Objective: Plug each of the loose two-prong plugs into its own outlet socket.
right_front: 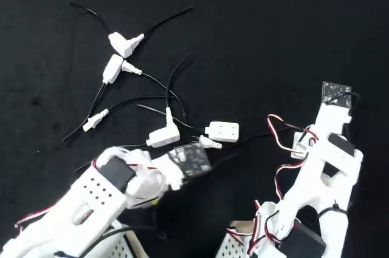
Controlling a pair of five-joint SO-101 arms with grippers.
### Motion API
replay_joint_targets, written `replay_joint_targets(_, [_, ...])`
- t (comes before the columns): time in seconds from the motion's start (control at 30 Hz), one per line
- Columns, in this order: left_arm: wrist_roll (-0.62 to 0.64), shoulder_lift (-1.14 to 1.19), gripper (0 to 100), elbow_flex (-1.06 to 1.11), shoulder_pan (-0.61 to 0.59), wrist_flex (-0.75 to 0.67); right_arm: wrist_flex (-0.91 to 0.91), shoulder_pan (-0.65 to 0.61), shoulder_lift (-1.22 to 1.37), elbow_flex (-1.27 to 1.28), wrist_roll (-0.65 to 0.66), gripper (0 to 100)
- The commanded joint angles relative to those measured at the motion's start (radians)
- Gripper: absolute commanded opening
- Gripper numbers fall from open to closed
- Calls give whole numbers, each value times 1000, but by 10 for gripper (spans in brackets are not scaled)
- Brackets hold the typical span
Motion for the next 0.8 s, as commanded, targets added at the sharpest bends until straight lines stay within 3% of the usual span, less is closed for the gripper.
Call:
replay_joint_targets(0.0, [-25,3,30,62,-153,-176,-12,-51,-4,-7,-3,74])
replay_joint_targets(0.1, [58,72,30,59,-229,-229,-12,-100,-5,-13,-9,74])
replay_joint_targets(0.27, [245,153,30,61,-237,-293,-14,-236,-5,-13,-11,74])
replay_joint_targets(0.47, [244,153,30,64,-245,-319,-3,-371,-5,-2,-11,74])
replay_joint_targets(0.57, [239,153,48,50,-246,-285,104,-430,-5,-27,-15,75])
replay_joint_targets(0.63, [242,152,109,24,-248,-238,203,-466,-5,-73,-74,76])
replay_joint_targets(0.77, [244,152,180,-36,-248,-170,384,-560,-5,-183,-322,76])
